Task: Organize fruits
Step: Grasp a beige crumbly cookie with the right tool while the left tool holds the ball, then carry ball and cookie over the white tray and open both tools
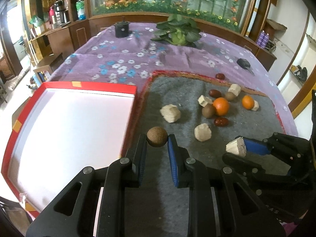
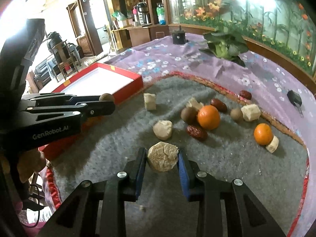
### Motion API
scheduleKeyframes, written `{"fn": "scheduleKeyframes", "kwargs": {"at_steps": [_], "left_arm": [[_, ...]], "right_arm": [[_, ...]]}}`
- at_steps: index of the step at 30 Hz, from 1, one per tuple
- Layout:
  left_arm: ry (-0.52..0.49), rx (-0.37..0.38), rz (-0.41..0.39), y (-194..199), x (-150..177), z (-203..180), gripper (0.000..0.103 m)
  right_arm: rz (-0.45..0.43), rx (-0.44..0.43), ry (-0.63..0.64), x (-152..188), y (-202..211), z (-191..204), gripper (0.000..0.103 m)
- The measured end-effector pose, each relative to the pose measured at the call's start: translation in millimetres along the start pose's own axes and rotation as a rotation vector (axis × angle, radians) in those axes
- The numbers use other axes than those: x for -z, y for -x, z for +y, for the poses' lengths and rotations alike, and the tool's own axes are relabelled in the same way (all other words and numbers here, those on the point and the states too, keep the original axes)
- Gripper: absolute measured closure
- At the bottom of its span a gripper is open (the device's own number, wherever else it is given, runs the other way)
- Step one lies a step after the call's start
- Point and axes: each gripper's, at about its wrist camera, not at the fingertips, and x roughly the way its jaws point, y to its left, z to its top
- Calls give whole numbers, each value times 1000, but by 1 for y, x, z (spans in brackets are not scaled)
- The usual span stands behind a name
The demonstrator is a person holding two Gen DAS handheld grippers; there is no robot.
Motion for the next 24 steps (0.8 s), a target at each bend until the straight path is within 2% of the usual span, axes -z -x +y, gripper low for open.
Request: {"fn": "scheduleKeyframes", "kwargs": {"at_steps": [11,24], "left_arm": [[51,-82,-21,17,3,37,82],[135,-155,11,2,-3,92,82]], "right_arm": [[-6,-44,49,-22,-10,36,72],[4,-92,125,-65,-39,74,73]]}}
